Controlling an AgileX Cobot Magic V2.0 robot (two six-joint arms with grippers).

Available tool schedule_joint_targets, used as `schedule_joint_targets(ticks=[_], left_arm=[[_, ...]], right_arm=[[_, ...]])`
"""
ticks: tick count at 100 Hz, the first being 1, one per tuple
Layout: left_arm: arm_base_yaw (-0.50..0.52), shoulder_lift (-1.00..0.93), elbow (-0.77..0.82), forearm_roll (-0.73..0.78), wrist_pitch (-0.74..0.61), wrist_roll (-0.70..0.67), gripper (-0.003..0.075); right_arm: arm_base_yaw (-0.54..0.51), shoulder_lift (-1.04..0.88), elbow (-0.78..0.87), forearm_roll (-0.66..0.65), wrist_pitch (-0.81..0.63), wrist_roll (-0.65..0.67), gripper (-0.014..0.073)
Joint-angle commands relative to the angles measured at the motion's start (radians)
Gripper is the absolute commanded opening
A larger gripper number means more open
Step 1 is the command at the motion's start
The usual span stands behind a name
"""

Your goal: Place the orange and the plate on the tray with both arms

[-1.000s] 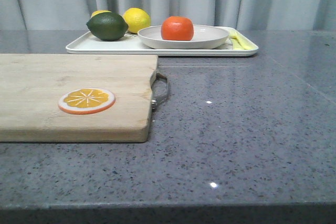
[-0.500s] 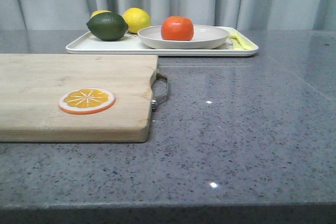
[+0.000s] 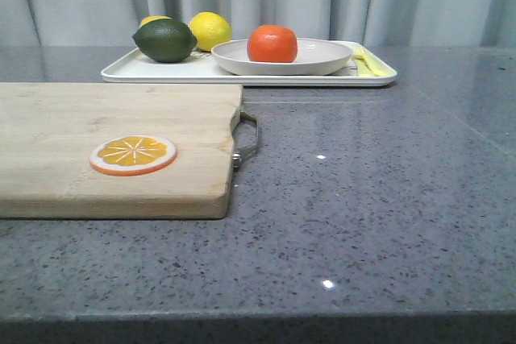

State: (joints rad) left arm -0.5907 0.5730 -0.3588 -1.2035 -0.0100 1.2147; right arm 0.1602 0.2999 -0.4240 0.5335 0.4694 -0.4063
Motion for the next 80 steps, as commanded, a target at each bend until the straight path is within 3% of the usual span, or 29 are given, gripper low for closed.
schedule_joint_targets(ticks=[1, 35, 48, 55, 74, 80], left_arm=[[0.000, 0.000, -0.029, -0.003, -0.020, 0.000, -0.0019], [0.000, 0.000, -0.029, 0.001, -0.074, 0.000, -0.0019], [-0.005, -0.009, -0.029, 0.196, -0.054, -0.050, -0.0019], [-0.006, -0.029, -0.029, 0.368, -0.045, -0.180, -0.0019], [-0.006, -0.122, 0.007, 0.966, -0.049, -0.767, -0.0019], [-0.002, -0.164, 0.030, 1.121, -0.049, -0.895, -0.0019]], right_arm=[[-0.007, 0.006, -0.023, 0.012, -0.064, -0.015, -0.0067], [-0.007, 0.006, -0.023, 0.012, -0.065, -0.015, -0.0067], [-0.007, 0.006, -0.023, 0.012, -0.064, -0.015, -0.0067], [-0.007, 0.006, -0.023, 0.012, -0.064, -0.015, -0.0067], [-0.007, 0.006, -0.023, 0.012, -0.064, -0.015, -0.0067], [-0.007, 0.006, -0.023, 0.012, -0.064, -0.015, -0.0067]])
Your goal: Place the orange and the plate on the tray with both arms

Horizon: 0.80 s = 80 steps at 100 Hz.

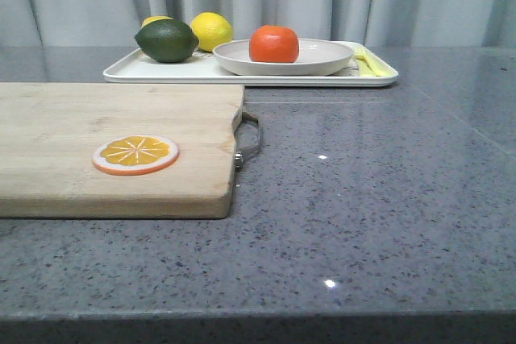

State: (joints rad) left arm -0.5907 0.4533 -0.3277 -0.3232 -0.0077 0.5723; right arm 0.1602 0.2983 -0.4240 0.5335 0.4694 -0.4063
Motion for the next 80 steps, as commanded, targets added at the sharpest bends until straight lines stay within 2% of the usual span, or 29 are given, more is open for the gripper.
schedule_joint_targets(ticks=[1, 17, 32, 61, 80], left_arm=[[-0.003, -0.049, 0.006, 0.254, -0.052, -0.278, -0.0019], [0.091, -0.169, 0.095, 0.406, -0.030, -0.475, -0.0019], [0.231, -0.289, 0.167, 0.429, 0.041, -0.572, -0.0019], [0.391, -0.496, 0.236, 0.429, 0.179, -0.572, -0.0019], [0.434, -0.491, 0.289, 0.436, 0.179, -0.616, -0.0019]], right_arm=[[-0.007, 0.008, -0.023, 0.012, -0.064, -0.015, -0.0067], [-0.007, 0.008, -0.023, 0.012, -0.064, -0.015, -0.0067], [-0.007, 0.008, -0.023, 0.012, -0.064, -0.015, -0.0067], [-0.007, 0.008, -0.023, 0.012, -0.064, -0.015, -0.0067], [-0.007, 0.008, -0.023, 0.012, -0.063, -0.015, -0.0067]])
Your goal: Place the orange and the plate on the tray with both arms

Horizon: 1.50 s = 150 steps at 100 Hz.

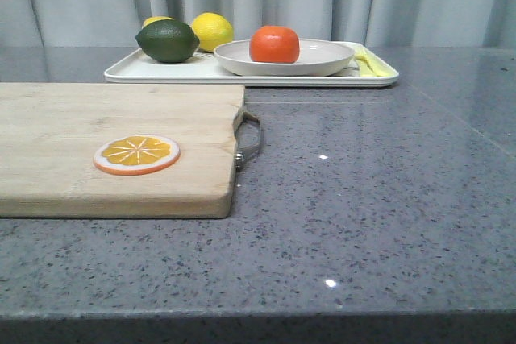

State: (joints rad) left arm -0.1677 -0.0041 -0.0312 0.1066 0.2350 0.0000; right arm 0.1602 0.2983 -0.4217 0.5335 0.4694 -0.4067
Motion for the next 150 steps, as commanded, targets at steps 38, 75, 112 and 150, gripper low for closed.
schedule_joint_targets(ticks=[38, 75, 112, 150], left_arm=[[0.011, -0.034, 0.038, 0.045, -0.090, -0.078, -0.0019], [0.011, -0.034, 0.038, 0.045, -0.090, -0.078, -0.0019], [0.011, -0.034, 0.038, 0.045, -0.090, -0.078, -0.0019], [0.011, -0.034, 0.038, 0.045, -0.090, -0.078, -0.0019]], right_arm=[[-0.007, 0.008, -0.025, 0.012, -0.063, -0.015, -0.0067], [-0.007, 0.008, -0.025, 0.012, -0.063, -0.015, -0.0067], [-0.007, 0.008, -0.025, 0.012, -0.063, -0.015, -0.0067], [-0.007, -0.015, 0.060, -0.118, -0.195, 0.019, -0.0067]])
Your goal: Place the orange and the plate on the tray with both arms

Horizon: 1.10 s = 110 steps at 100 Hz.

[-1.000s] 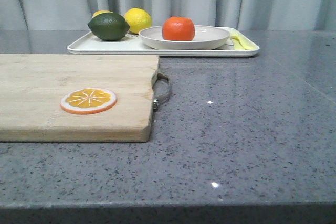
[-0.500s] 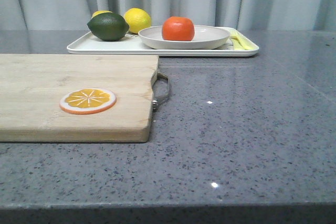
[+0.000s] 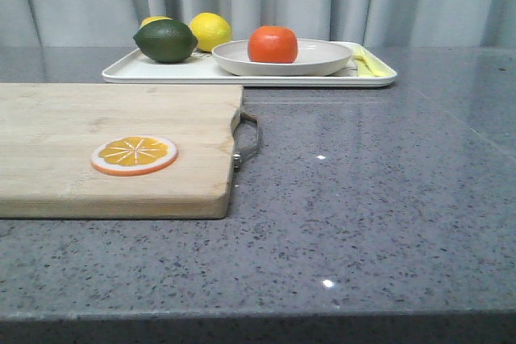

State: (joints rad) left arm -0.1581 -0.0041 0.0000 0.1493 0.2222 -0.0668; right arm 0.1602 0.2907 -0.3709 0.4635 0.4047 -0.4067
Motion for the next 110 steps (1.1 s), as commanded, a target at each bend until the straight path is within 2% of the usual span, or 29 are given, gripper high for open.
schedule_joint_targets(ticks=[1, 6, 24, 33, 56, 69, 110], left_arm=[[0.002, -0.034, 0.007, 0.002, -0.077, -0.011, -0.0019], [0.002, -0.034, 0.007, 0.002, -0.077, -0.011, -0.0019], [0.002, -0.034, 0.007, 0.002, -0.077, -0.011, -0.0019], [0.002, -0.034, 0.007, 0.002, -0.077, -0.011, -0.0019], [0.002, -0.034, 0.007, 0.002, -0.077, -0.011, -0.0019], [0.002, -0.034, 0.007, 0.002, -0.077, -0.011, -0.0019], [0.002, -0.034, 0.007, 0.002, -0.077, -0.011, -0.0019]], right_arm=[[-0.007, -0.010, 0.014, -0.054, -0.143, 0.025, -0.0067], [-0.007, -0.031, 0.049, -0.103, -0.184, 0.071, -0.0067], [-0.007, -0.142, 0.214, -0.358, -0.398, 0.394, -0.0067], [-0.007, -0.203, 0.289, -0.452, -0.464, 0.481, -0.0067], [-0.007, -0.316, 0.395, -0.464, -0.487, 0.488, -0.0067], [-0.007, -0.320, 0.394, -0.483, -0.438, 0.487, -0.0067], [-0.007, -0.320, 0.394, -0.491, -0.434, 0.487, -0.0067]])
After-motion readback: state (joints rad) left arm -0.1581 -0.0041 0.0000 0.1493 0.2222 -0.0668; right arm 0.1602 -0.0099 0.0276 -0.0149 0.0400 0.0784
